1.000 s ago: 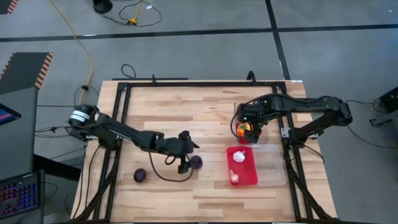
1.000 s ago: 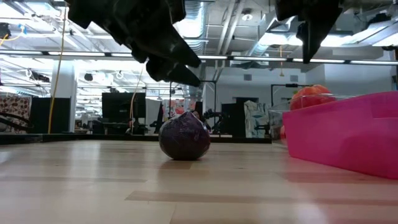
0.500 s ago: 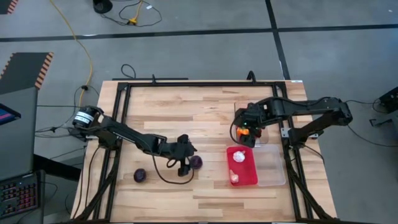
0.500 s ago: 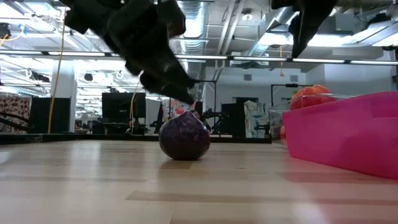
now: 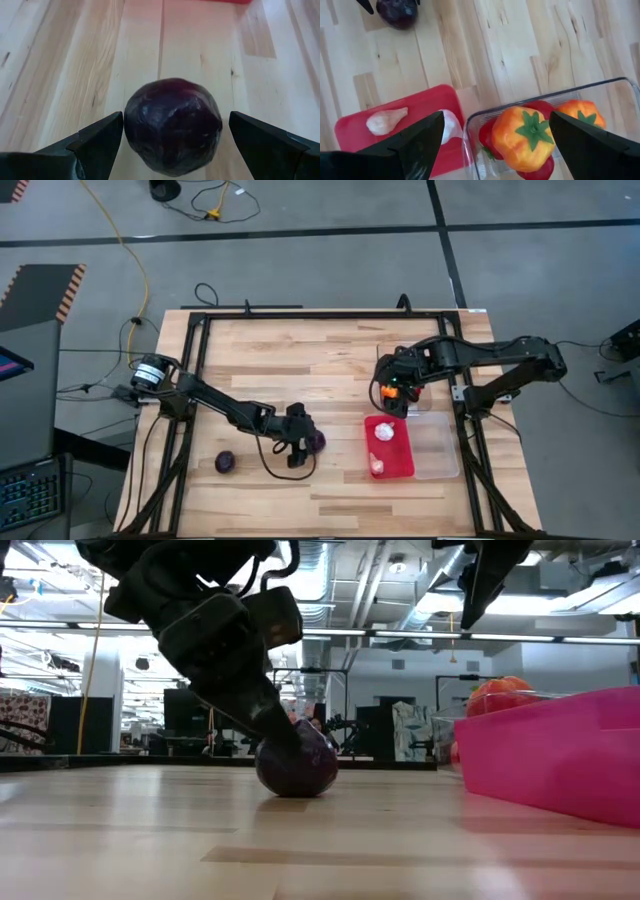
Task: Sort produce into baskets
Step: Put the right plum into the bottom transparent bin
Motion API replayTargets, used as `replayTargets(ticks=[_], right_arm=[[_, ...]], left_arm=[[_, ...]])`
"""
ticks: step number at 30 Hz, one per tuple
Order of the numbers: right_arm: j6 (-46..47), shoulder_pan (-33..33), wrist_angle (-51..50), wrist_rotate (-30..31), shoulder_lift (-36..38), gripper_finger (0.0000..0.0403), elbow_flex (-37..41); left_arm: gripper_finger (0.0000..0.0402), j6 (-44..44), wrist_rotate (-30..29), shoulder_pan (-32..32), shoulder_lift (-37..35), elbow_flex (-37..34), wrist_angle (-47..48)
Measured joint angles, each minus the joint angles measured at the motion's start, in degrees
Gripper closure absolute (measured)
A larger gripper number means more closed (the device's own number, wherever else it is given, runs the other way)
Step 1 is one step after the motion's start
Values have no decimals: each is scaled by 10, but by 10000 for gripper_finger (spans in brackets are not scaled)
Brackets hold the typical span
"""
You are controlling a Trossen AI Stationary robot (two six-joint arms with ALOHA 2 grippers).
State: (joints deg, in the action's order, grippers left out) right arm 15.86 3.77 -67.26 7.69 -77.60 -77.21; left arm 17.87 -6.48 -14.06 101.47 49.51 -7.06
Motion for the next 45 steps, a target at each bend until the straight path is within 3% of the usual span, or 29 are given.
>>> replayTargets(ticks=[9,23,38,45], right_arm=[[0,0,28,-1,0,17,0],[1,0,65,-1,0,17,0],[2,0,65,-2,0,17,0],[44,0,67,-3,0,17,0]], left_arm=[[59,0,-2,0,0,0,3],[144,-11,-2,0,-1,0,2],[149,-5,1,18,-3,12,-13],[149,-101,-14,39,-3,78,-15]])
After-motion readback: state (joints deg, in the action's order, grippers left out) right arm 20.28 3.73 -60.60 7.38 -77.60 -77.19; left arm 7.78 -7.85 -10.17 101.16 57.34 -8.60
